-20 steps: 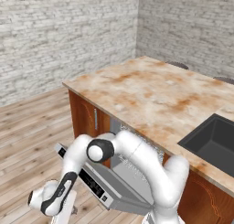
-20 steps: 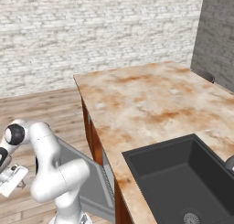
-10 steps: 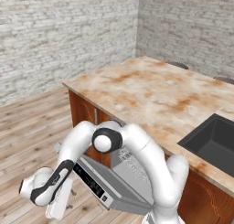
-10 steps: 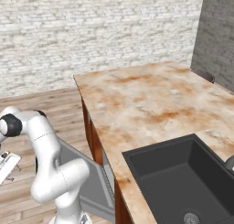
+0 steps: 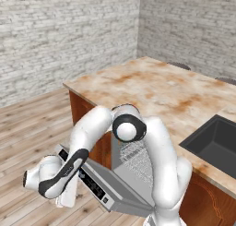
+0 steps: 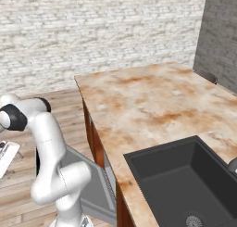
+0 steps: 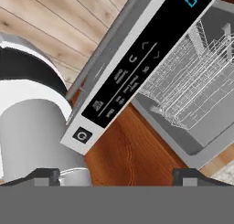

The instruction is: Open the dishwasher door and pull out the top rack.

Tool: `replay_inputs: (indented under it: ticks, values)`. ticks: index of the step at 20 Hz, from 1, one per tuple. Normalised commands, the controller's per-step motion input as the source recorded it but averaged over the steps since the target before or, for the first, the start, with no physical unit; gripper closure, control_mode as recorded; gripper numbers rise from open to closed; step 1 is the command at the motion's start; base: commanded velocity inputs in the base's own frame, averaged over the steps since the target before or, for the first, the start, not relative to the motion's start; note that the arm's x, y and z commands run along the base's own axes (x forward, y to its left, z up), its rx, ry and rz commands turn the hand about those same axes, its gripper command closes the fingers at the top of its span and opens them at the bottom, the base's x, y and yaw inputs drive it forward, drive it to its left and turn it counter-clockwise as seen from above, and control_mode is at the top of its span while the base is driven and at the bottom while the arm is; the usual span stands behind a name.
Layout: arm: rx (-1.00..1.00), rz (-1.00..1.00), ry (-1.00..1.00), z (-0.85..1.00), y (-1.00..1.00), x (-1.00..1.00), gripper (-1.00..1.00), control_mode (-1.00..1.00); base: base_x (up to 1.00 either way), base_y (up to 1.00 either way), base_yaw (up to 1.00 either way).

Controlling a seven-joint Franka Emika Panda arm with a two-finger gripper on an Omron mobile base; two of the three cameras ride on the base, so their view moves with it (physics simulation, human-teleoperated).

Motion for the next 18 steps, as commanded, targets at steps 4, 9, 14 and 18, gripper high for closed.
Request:
replay_inputs:
  ticks: [4,9,14,18]
  values:
    - [0.0,0.14,0.0,0.92,-0.85,0.0,-1.0,-1.0,0.0,0.0,0.0]
    - [0.0,0.17,0.0,0.77,-0.99,0.0,-1.0,-1.0,0.0,0.0,0.0]
    - [0.0,0.19,0.09,0.61,-1.0,0.0,-1.0,-1.0,0.0,0.0,0.0]
    - [0.0,0.17,0.15,0.39,-0.96,0.0,-1.0,-1.0,0.0,0.0,0.0]
